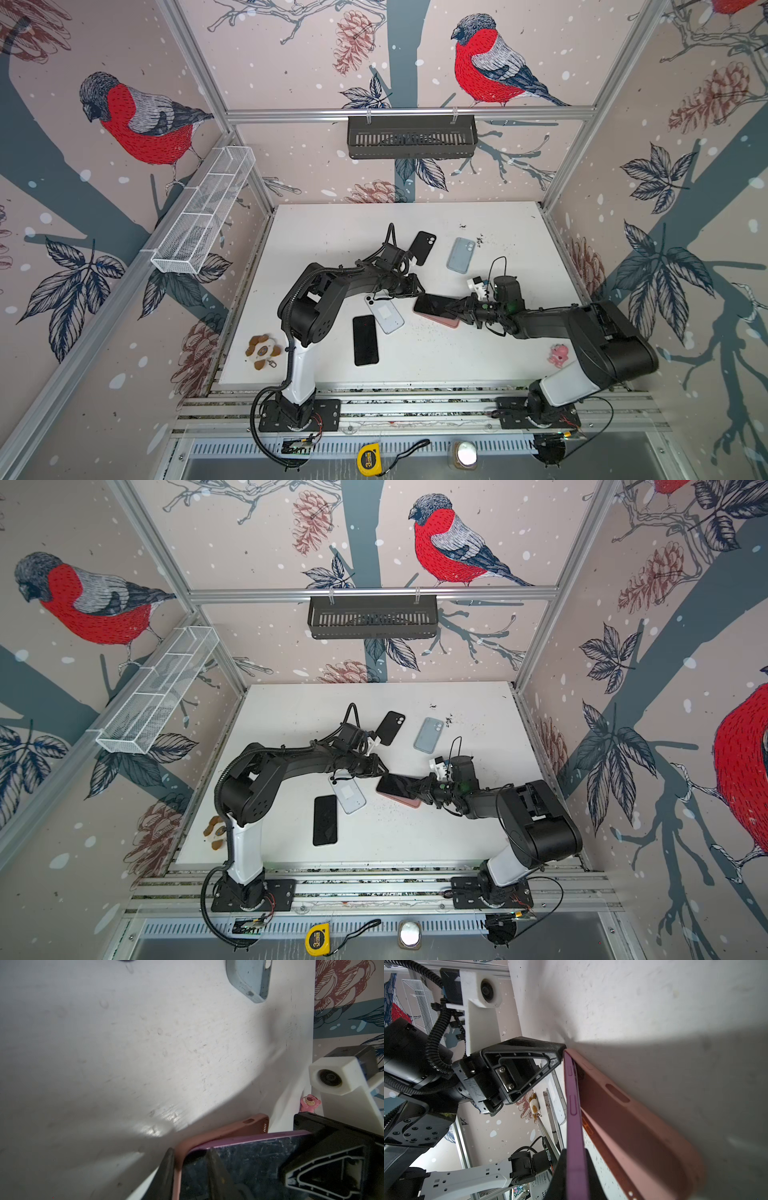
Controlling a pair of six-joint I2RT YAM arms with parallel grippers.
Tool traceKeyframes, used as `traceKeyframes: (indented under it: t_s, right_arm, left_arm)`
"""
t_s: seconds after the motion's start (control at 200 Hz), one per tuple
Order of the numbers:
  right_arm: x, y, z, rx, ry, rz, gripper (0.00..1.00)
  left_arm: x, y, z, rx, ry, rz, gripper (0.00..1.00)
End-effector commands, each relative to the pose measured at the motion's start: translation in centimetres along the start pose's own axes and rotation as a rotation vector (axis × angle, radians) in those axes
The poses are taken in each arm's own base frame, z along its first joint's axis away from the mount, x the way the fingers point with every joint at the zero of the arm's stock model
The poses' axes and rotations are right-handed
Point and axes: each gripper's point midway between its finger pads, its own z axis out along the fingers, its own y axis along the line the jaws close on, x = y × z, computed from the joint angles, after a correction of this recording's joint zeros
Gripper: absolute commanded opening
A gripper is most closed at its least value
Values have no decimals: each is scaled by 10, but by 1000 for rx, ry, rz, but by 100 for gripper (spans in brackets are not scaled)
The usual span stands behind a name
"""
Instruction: Put the phone into the phone case
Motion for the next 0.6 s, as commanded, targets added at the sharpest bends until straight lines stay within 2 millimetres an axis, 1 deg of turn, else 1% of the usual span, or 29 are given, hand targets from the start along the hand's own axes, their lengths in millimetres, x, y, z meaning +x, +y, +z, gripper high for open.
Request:
traceKeyframes:
  t_s: [0.0,0.125,0.185,0.375,0.42,0.465,0.475,0.485,0.49,0.53,0.595]
  right_arm:
    - [3,-20,1,72,-5,85,12]
    - [4,-23,1,72,-7,93,12]
    - [3,-24,0,71,-13,97,14]
    - [2,-24,-4,63,-21,81,28]
    - [2,-24,-5,67,-19,74,32]
    - [1,-24,-6,74,-20,61,40]
    - [0,-23,-6,75,-19,60,41]
    - [0,-24,-6,78,-19,58,43]
    - [0,-24,-7,81,-20,54,45]
    - [-1,-24,-9,93,-25,40,52]
    - [-4,-25,-13,127,-30,9,61]
  left_arm:
    - [-1,-19,1,79,5,14,29]
    - [-1,-21,-2,77,1,20,28]
    - [-1,-21,-5,67,-6,23,29]
    - [-2,-20,-15,33,-18,44,29]
    - [0,-19,-16,23,-17,51,29]
    - [1,-18,-19,11,-18,54,29]
    - [0,-17,-19,8,-19,54,29]
    - [0,-18,-20,9,-20,58,29]
    - [1,-18,-20,8,-20,58,29]
    - [2,-16,-21,1,-20,62,29]
    - [4,-13,-23,-15,-20,66,29]
